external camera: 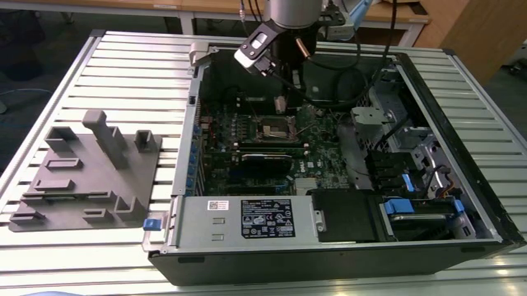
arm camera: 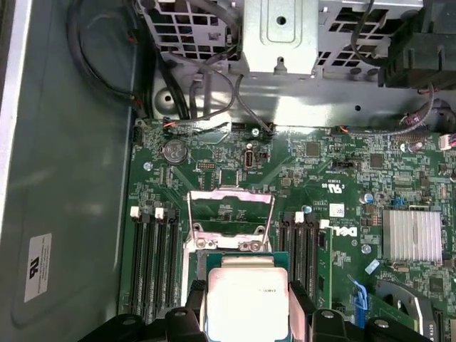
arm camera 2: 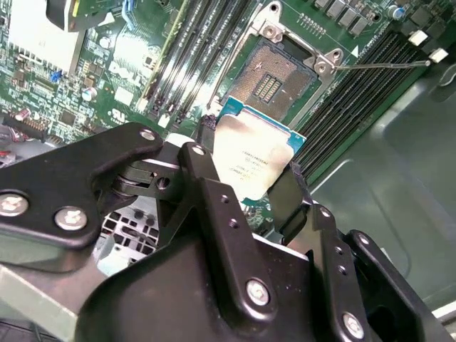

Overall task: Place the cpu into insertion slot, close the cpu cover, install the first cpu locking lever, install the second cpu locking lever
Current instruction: 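Place the cpu into insertion slot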

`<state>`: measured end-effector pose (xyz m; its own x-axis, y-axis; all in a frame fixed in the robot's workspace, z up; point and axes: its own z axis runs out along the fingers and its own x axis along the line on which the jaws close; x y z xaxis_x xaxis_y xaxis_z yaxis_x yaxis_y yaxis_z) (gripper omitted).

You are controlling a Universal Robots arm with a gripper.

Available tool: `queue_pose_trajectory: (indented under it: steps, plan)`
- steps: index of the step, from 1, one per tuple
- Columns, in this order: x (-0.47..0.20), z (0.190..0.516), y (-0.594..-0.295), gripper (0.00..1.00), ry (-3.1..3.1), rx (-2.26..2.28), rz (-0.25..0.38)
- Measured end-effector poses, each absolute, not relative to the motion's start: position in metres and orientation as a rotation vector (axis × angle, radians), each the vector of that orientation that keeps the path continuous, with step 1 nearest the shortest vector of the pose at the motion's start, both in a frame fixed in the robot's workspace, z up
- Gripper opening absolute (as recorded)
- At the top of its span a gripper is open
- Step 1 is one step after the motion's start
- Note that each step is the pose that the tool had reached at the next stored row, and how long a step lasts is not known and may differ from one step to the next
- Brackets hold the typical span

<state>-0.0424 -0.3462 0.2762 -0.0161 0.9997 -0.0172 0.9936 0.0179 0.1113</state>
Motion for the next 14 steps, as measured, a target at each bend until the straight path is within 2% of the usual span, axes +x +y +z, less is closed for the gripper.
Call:
queue_pose_trajectory:
  steps: [7,11,14]
  plan:
    - [-0.0425,0.2759,-0.3462,0.54,2.166,2.150,0.099]
    - [-0.0419,0.2754,-0.3463,0.54,2.197,2.179,0.033]
    - [-0.0420,0.2755,-0.3463,0.54,2.197,2.179,0.032]
